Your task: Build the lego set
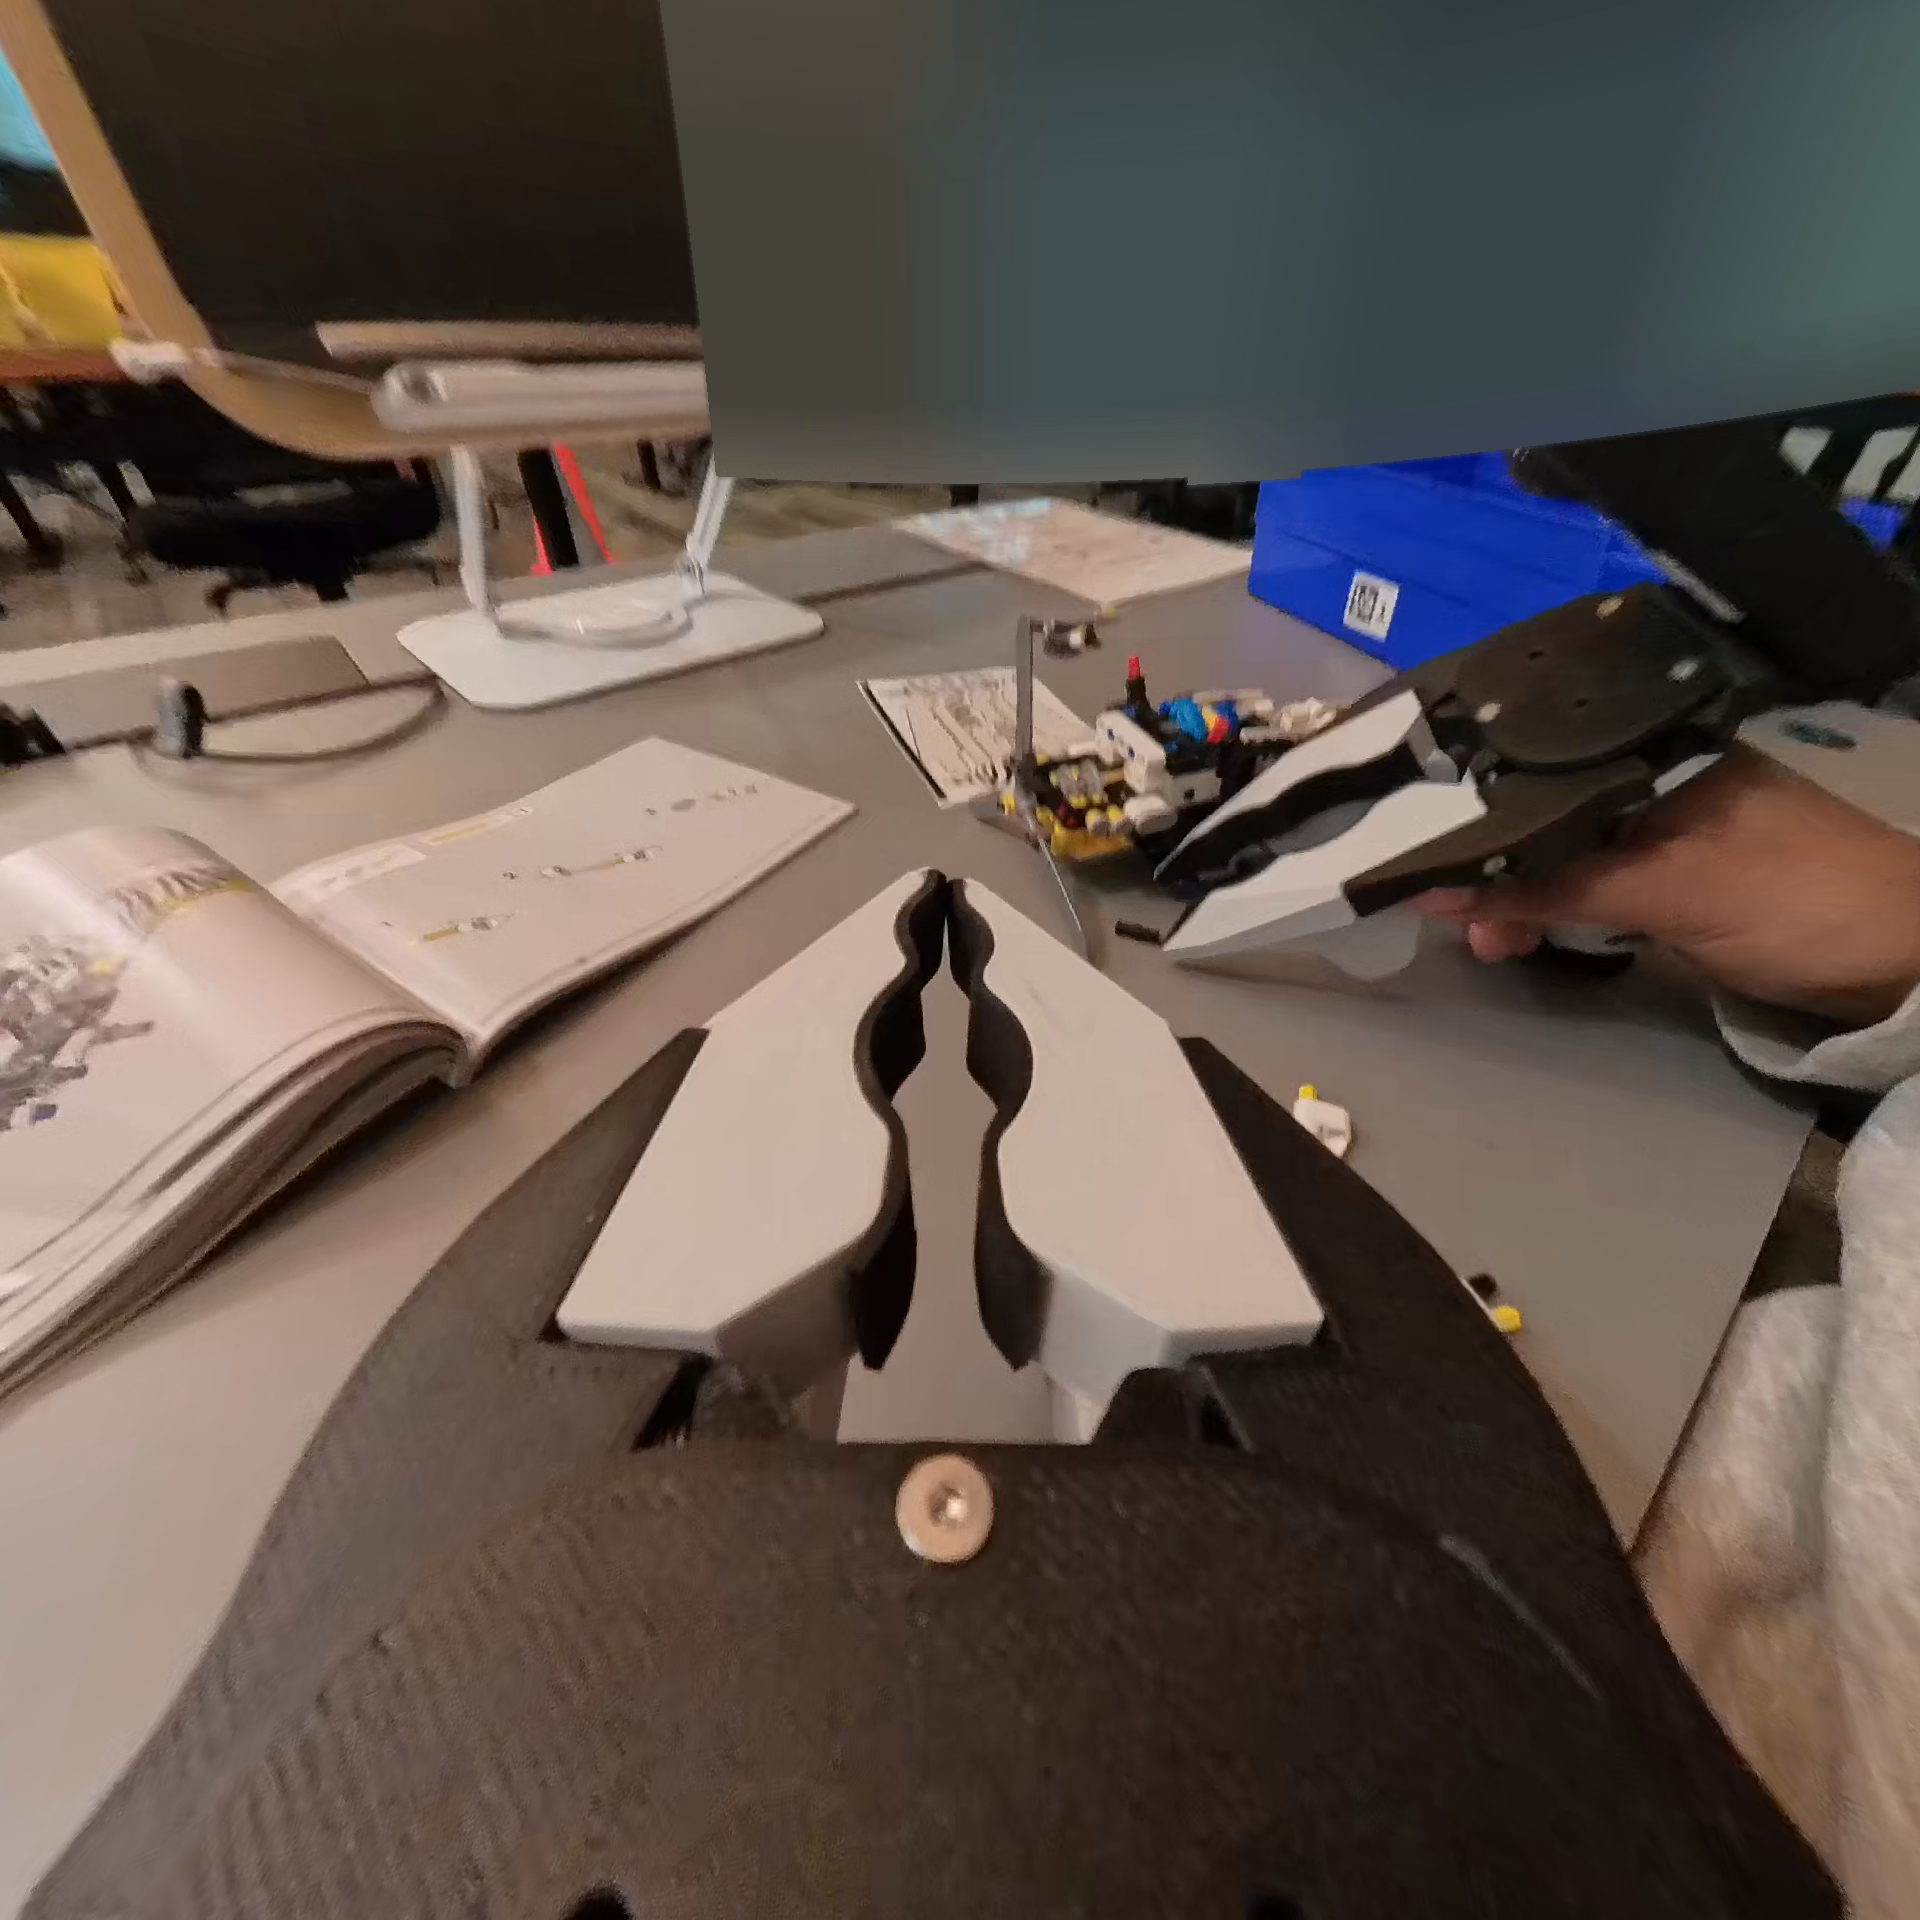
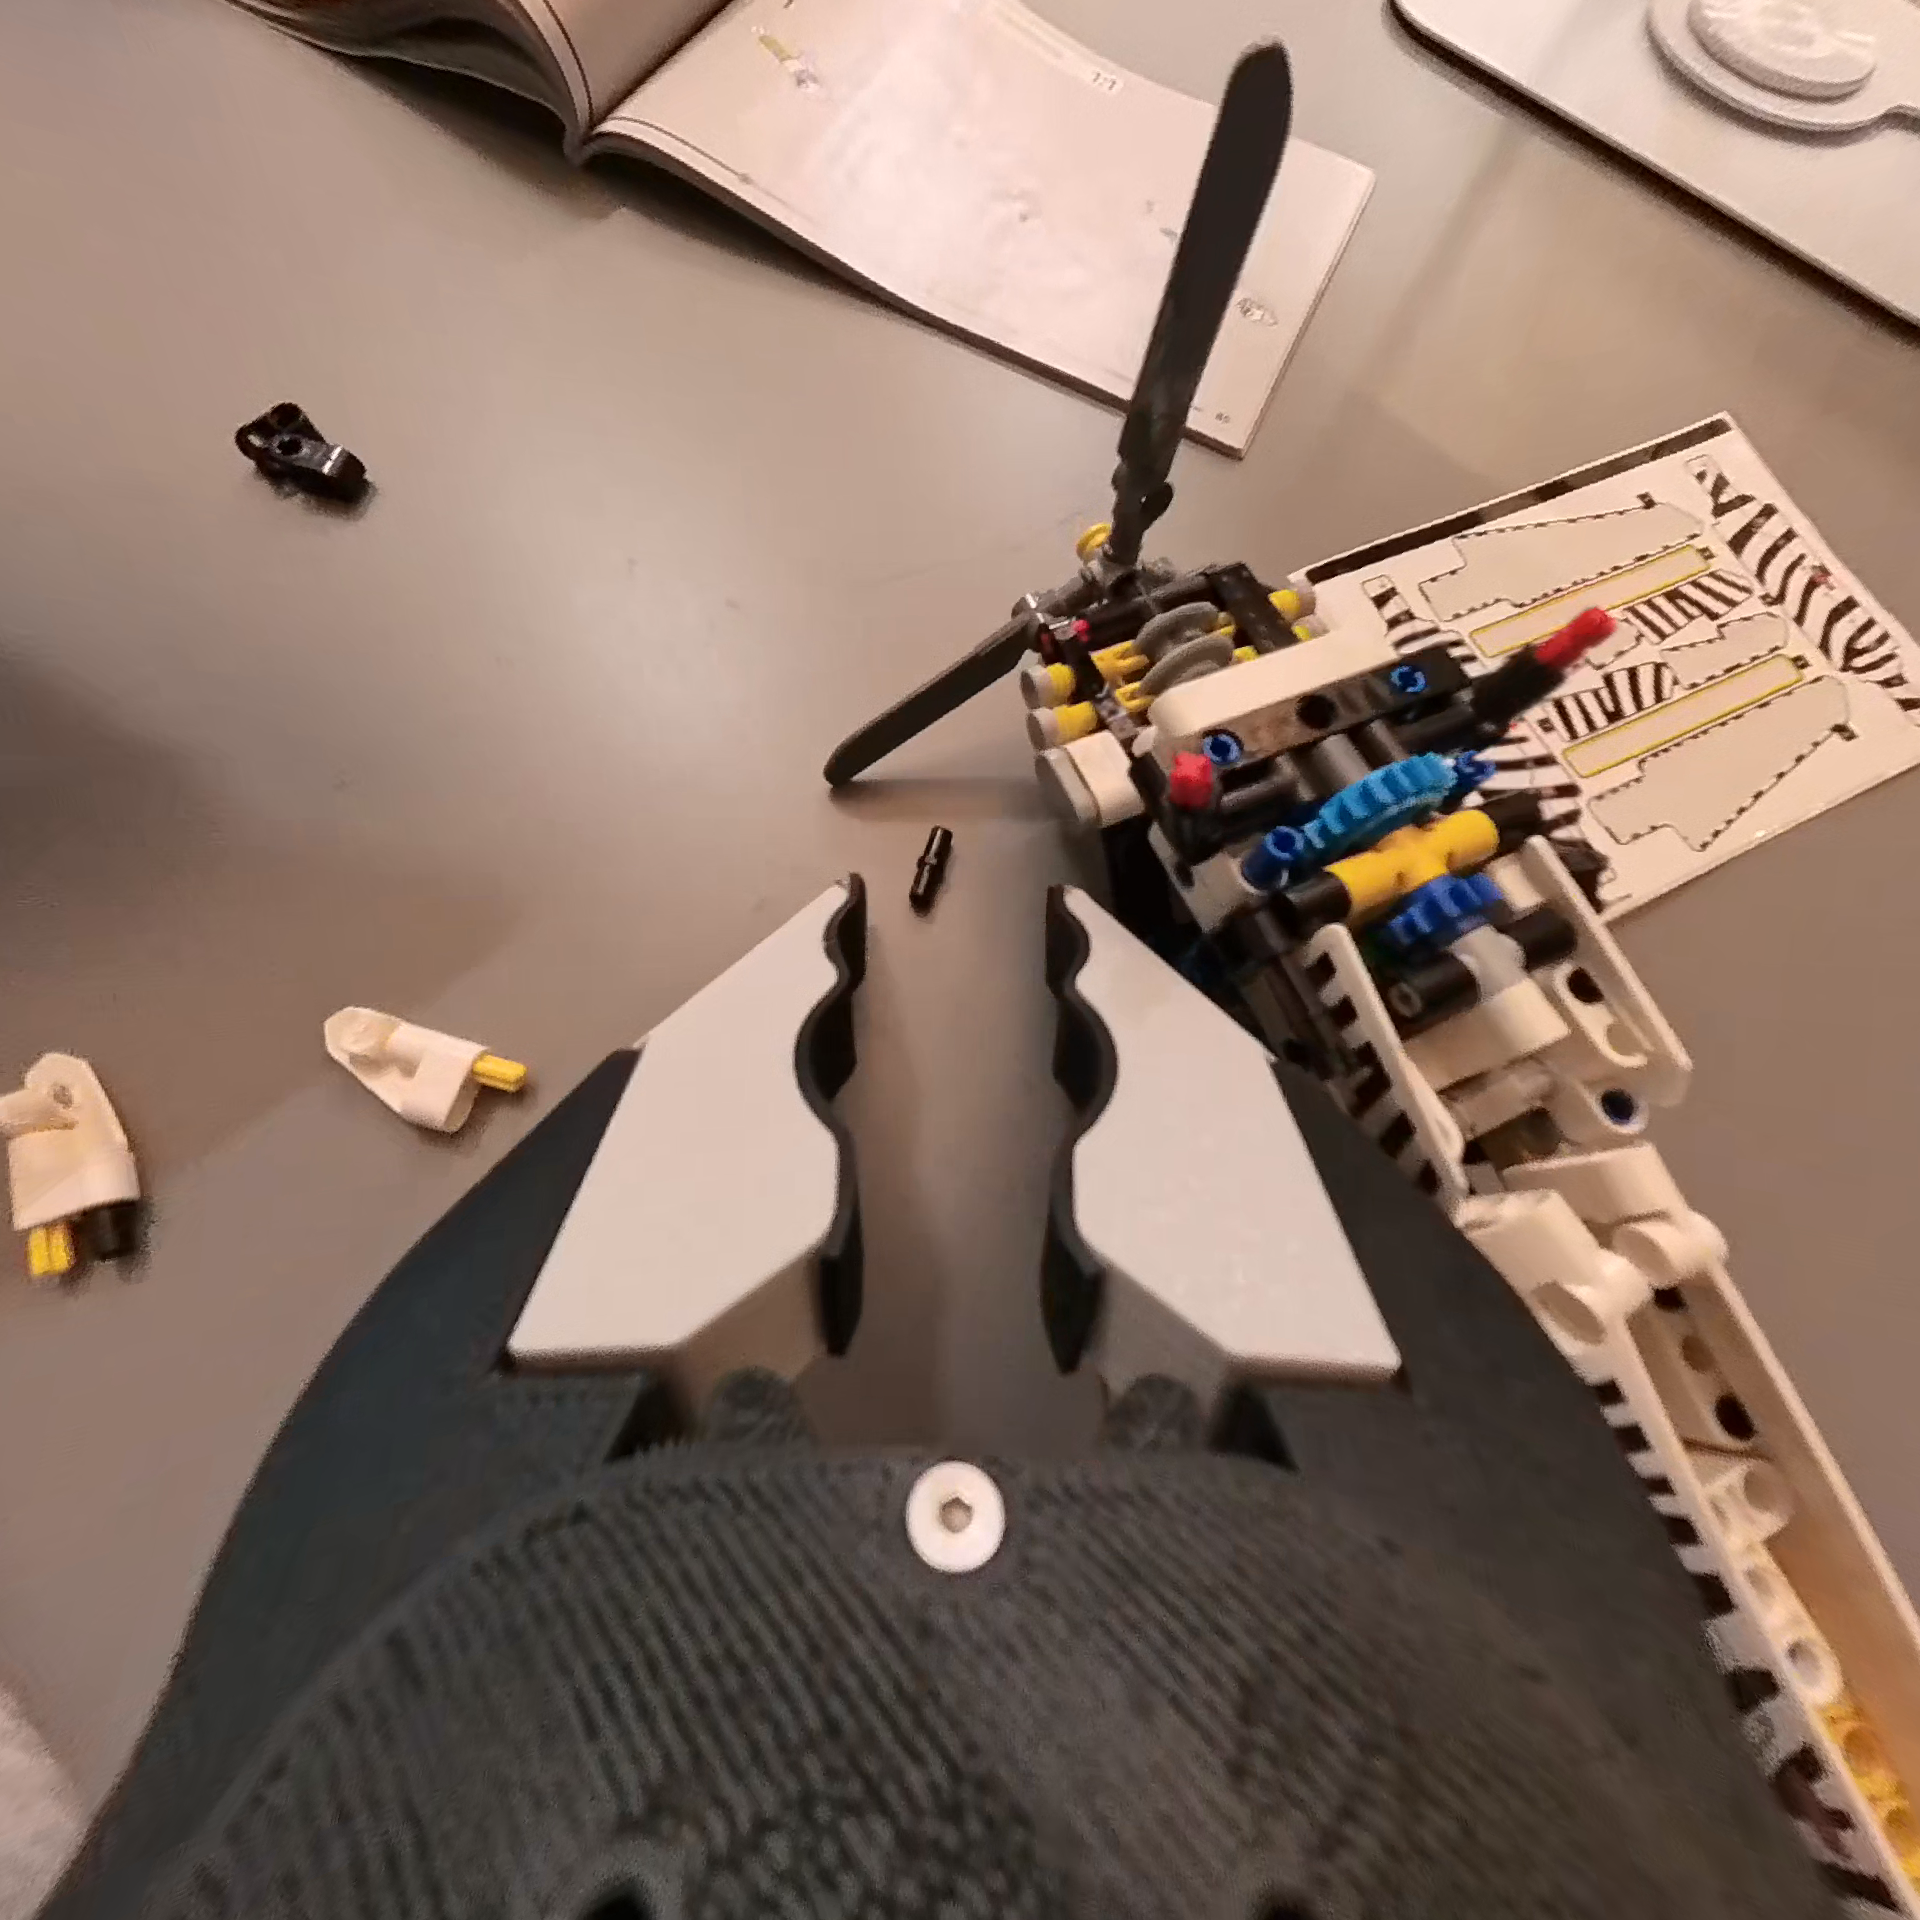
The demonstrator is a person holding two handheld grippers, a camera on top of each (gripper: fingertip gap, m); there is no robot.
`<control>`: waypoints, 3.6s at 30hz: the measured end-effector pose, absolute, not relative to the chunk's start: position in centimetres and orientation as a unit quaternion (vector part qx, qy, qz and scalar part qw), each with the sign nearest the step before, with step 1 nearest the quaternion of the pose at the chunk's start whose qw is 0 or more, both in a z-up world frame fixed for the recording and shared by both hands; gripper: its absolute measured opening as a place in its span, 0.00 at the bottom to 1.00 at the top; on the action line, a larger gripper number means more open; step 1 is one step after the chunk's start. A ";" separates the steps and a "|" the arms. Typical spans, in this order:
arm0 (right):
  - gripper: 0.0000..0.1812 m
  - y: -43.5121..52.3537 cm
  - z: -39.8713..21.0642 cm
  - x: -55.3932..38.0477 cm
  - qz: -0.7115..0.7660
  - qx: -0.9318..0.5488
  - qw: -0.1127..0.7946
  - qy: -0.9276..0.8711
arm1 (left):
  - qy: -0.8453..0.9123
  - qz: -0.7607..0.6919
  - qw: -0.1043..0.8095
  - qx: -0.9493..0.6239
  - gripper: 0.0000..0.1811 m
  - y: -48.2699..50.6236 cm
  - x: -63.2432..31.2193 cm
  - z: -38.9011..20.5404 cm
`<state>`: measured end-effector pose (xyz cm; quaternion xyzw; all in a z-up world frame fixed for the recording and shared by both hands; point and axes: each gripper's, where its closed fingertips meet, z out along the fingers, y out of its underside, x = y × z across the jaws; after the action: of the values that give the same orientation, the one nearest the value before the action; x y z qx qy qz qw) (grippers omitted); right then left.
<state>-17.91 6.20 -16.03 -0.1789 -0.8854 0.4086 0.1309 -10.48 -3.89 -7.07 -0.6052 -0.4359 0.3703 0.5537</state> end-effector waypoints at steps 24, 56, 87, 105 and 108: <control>0.01 5.7 -16.6 -16.1 0.404 -0.155 0.077 -0.898 | -0.431 0.373 0.620 -0.539 0.00 -3.3 -10.0 -5.3; 0.01 8.6 -16.6 -8.6 0.402 0.047 0.008 -0.915 | -0.382 0.111 0.386 -0.832 0.12 6.2 -7.6 -16.5; 0.01 8.2 -16.5 -7.2 0.408 0.231 -0.036 -0.883 | -0.296 0.072 0.384 -0.872 0.08 7.2 -6.7 -16.8; 0.01 8.1 -16.5 -7.1 0.381 0.331 0.021 -0.863 | -0.249 0.014 0.395 -0.884 0.07 7.4 -6.6 -16.8; 0.01 8.1 -16.5 -7.0 0.383 0.318 -0.001 -0.867 | -0.248 0.016 0.395 -0.884 0.07 7.4 -6.6 -16.8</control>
<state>-7.01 8.11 -16.48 0.3181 -0.8671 0.3834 -0.0007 -6.58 7.39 -16.77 -0.8844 -0.2482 0.0163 0.3949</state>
